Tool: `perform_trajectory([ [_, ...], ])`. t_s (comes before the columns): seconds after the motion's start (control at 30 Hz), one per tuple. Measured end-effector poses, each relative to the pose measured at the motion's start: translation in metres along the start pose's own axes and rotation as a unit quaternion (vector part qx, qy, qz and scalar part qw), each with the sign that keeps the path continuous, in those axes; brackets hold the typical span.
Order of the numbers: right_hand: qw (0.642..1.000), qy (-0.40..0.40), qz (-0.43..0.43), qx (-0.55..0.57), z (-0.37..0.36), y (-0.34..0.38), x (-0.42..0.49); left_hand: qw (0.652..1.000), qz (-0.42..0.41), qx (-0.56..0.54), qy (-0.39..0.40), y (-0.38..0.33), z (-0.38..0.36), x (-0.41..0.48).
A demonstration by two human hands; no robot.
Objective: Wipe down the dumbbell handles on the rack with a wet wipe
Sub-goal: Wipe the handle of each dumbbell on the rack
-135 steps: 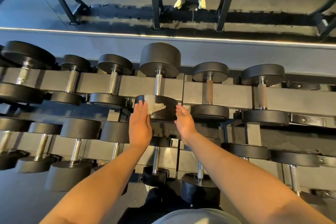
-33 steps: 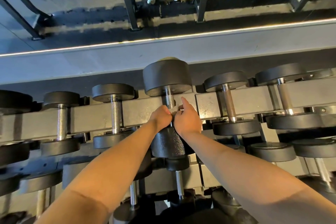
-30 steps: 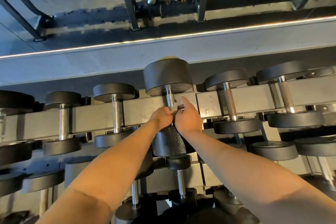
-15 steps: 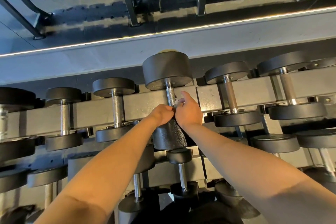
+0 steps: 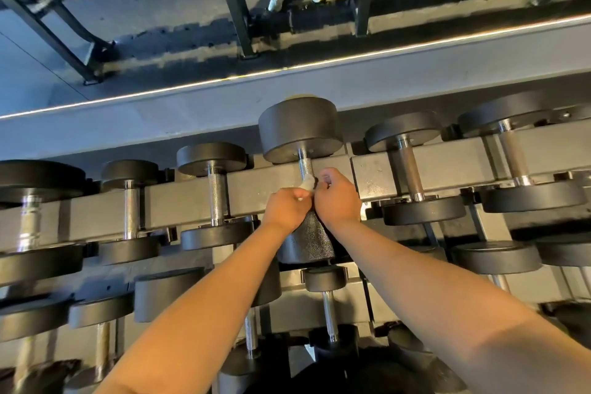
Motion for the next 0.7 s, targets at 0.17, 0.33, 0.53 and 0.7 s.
perform_trajectory([
  [0.17,0.999,-0.006,0.041,-0.001,-0.001,-0.002,0.001,0.998,-0.045,0.038,-0.026,-0.018,-0.004,0.007],
  [0.33,0.999,0.021,0.022,0.030,-0.001,-0.003,0.009,0.994,-0.028,-0.040,-0.093,-0.013,-0.014,0.008],
  [0.53,0.996,-0.031,0.026,0.085,0.007,0.010,0.037,0.988,0.024,-0.052,-0.140,-0.018,-0.005,0.005],
  [0.7,0.986,-0.031,-0.033,0.159,-0.014,0.014,0.052,0.993,0.027,-0.045,-0.105,-0.019,-0.007,0.011],
])
Point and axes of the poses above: each hand's wrist, its own x-axis towards the middle knuckle, its own z-axis out of the back of the hand, y = z × x, the point moved 4 cm from there along x, towards the middle knuckle, and after that the axes turned 9 degrees about x, right-handed, at the moved point
